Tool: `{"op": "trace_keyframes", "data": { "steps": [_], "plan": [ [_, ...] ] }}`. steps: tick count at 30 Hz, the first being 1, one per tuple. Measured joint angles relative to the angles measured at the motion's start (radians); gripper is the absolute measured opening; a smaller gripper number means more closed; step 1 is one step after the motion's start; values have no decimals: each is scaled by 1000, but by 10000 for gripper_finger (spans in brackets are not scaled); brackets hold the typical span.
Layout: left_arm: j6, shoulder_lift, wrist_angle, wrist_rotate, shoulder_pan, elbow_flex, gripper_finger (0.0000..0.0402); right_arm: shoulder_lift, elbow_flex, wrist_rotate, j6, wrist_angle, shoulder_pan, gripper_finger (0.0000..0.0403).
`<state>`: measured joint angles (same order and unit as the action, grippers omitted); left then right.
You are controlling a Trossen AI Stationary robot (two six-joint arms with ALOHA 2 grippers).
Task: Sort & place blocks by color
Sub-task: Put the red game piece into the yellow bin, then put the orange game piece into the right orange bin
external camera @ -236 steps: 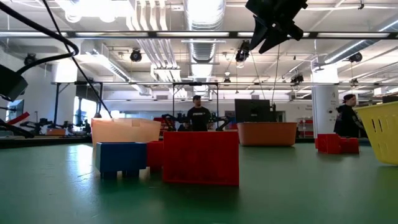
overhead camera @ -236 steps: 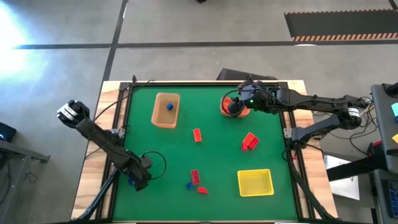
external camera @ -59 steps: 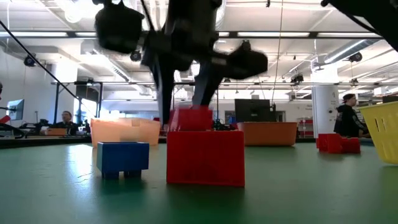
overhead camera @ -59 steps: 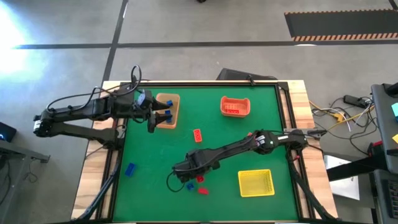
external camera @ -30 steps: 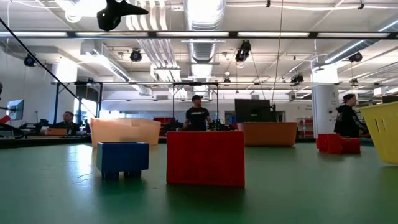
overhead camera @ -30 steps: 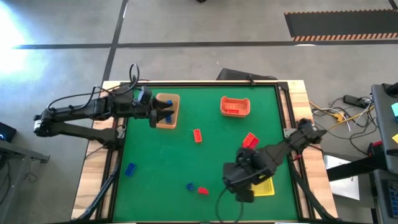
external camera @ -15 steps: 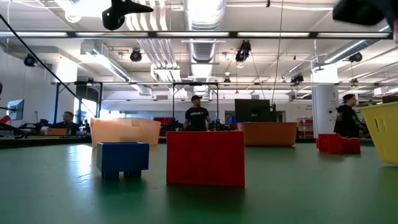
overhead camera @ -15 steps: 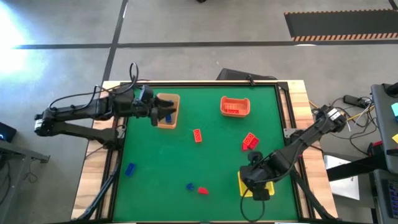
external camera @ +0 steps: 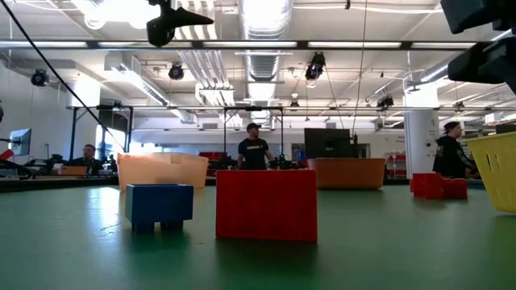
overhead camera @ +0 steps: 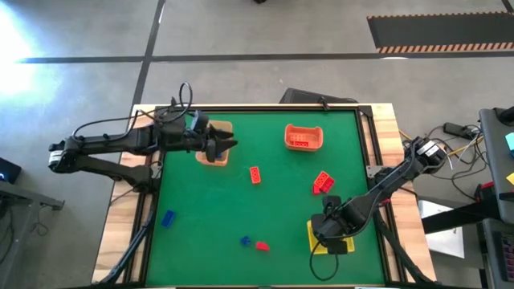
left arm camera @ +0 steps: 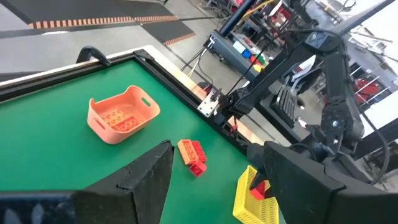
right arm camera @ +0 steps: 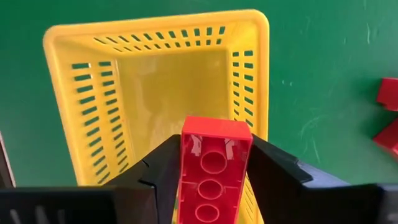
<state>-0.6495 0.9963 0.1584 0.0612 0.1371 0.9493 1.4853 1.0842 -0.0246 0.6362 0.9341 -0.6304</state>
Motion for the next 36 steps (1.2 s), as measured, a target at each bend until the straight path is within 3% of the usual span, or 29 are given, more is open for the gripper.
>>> {"op": "trace_keyframes", "data": {
  "steps": [14,17,24,32,36],
  "plan": [
    [-67,49,-18,0,-2,-1,233,-4,125,23,-9,41,2,175],
    [-110,61,-17,-1,-10,-1,233,-14,177,130,-23,44,5,169],
    [-189,136,-12,-1,-50,1,233,-77,215,489,-61,56,16,149],
    [-332,290,-1,-1,-96,31,233,-210,174,747,-61,55,64,124],
    [-398,382,110,0,-109,77,233,-277,155,829,-61,46,86,114]
  ]
}}
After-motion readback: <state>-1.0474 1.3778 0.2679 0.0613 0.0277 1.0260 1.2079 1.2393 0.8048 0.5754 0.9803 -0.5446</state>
